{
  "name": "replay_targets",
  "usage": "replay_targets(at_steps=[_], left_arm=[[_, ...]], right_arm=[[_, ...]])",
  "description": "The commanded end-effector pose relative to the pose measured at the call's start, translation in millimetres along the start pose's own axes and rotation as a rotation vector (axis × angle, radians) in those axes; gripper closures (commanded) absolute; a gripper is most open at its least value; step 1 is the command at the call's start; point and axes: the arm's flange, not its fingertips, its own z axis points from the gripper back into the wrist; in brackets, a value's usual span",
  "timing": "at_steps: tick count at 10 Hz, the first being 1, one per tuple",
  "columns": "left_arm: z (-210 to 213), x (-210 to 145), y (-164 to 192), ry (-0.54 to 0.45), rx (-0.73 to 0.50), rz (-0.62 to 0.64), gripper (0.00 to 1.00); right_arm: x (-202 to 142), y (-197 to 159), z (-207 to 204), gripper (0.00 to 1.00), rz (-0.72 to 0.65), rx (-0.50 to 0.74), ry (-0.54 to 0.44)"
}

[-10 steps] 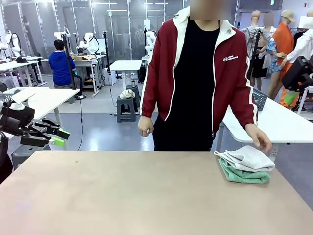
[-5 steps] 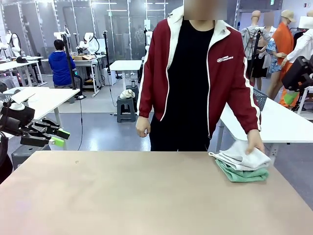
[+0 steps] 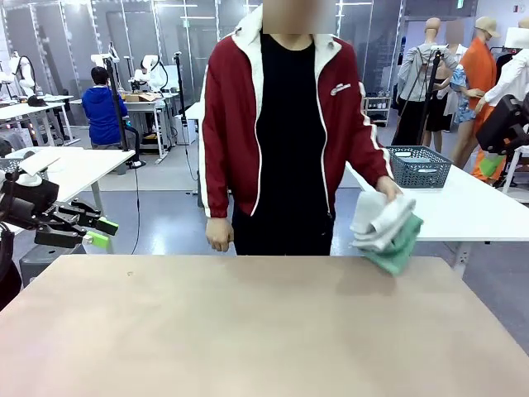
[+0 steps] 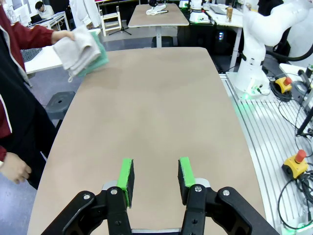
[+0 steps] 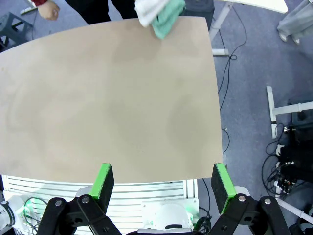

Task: Fold the towels and place them in the basket.
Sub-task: Stack the folded Towel with hook on the right side of the table.

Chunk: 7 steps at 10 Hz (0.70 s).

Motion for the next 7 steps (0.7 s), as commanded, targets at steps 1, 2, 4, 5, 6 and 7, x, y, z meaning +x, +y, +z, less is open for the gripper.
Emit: replay_targets(at_steps=[1,2,4,5,6,7], left_arm=[[0.6,1.4,-1.8,-0.021,-0.002,-0.004,0.52],[0.6,1.4,-1.8,-0.021,-0.002,-0.004,0.52],[0.6,1.4,-1.8,-0.021,-0.002,-0.004,0.52],[0.6,1.4,-1.8,-0.021,-0.002,-0.004,0.52],[0.6,1.4,-1.8,-0.021,-0.002,-0.004,0.52],[0.6,1.4,-1.8,-0.021,-0.002,-0.004,0.52]], right_arm=[[-0.4,0.1,2.4,0.00,-0.029,-0.004,0.007],[-0.4,0.1,2.4,0.00,-0.029,-0.004,0.007],[-0.4,0.1,2.4,0.00,-0.029,-0.004,0.007],[-0.4,0.1,2.4,0.00,-0.029,-0.004,0.007],[-0.4,0.1,2.4,0.00,-0.029,-0.004,0.007],[-0.4,0.1,2.4,0.00,-0.029,-0.004,0.007]])
